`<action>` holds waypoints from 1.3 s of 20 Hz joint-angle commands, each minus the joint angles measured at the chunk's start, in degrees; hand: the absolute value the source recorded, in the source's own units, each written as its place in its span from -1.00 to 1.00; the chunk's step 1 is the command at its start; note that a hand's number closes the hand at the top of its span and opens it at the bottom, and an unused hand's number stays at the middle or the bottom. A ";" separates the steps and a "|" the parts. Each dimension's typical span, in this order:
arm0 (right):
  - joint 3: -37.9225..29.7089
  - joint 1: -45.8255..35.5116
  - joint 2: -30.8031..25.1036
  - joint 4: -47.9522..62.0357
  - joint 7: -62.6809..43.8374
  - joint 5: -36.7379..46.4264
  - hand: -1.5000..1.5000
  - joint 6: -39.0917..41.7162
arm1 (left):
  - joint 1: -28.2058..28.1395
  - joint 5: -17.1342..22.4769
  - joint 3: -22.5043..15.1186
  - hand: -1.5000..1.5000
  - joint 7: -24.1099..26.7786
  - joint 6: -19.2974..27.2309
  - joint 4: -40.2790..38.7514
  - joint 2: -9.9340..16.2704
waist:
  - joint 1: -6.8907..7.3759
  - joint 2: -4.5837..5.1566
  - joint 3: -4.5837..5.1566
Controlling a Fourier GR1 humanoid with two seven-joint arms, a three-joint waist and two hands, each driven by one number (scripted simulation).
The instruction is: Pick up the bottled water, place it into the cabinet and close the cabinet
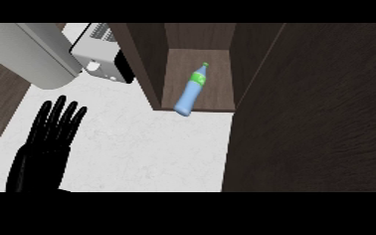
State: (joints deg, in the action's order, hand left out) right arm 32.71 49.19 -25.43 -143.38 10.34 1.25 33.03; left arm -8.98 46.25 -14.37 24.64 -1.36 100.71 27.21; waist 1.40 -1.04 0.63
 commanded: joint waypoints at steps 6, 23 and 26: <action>15.58 -3.44 3.07 -6.26 -9.11 3.80 1.00 -3.20 | -5.45 5.31 5.16 -1.00 -0.35 -6.91 2.31 5.27 | 2.57 0.61 0.20; 13.97 -14.99 3.22 -0.61 -14.20 -0.67 1.00 -3.22 | -6.42 8.81 9.32 -1.00 -1.69 -15.47 2.36 11.11 | 9.14 2.91 0.46; 13.03 -16.85 3.53 -0.25 -14.23 -0.88 1.00 -3.44 | -5.91 9.03 9.76 -1.00 -1.66 -16.20 2.02 11.51 | 9.86 3.10 0.63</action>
State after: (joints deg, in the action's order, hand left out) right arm 36.37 37.00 -24.35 -142.61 1.19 -0.46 28.05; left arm -15.24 54.91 -5.05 23.19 -16.36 102.90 37.98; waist 9.96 1.70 1.11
